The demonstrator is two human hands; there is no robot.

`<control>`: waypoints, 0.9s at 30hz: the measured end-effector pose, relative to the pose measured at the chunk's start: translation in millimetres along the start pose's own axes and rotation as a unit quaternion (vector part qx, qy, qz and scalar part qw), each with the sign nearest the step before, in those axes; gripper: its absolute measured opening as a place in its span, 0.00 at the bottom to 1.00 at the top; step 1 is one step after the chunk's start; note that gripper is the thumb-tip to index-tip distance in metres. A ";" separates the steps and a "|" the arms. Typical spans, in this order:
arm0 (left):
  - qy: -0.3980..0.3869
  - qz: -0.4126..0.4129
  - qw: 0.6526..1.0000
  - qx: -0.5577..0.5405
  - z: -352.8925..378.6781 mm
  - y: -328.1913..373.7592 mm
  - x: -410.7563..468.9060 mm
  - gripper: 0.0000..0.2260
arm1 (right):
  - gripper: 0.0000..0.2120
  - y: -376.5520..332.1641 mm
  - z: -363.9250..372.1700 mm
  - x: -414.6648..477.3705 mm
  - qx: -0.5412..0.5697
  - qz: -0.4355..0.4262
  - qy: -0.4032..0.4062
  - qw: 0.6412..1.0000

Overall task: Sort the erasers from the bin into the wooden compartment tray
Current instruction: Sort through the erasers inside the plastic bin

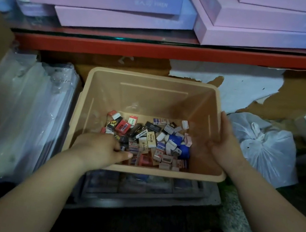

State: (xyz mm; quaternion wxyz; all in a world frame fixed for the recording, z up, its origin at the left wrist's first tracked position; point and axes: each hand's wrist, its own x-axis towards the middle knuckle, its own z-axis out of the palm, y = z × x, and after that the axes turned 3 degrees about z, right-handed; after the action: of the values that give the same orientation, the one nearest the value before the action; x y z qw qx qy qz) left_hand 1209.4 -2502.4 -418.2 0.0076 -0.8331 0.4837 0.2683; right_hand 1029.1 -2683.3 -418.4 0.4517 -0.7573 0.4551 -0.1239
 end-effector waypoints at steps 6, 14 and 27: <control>-0.084 0.004 0.978 -0.190 21.0 8.9 51.2 0.08 | 0.35 13.3 3.9 7.0 -0.062 -0.010 0.016 0.998; -0.190 0.162 0.943 0.218 36.5 35.2 112.7 0.11 | 0.37 23.2 3.4 13.8 -0.063 -0.006 0.008 0.998; -0.142 0.233 0.920 0.280 52.4 31.4 123.4 0.14 | 0.34 14.5 5.7 6.3 -0.062 0.019 0.016 0.998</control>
State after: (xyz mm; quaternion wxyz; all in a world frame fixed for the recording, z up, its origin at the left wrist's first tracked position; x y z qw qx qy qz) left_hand 1208.8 -2603.7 -511.3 0.2465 -0.6135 0.7137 0.2313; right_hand 1027.6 -2687.7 -434.5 0.3988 -0.7729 0.4834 -0.0994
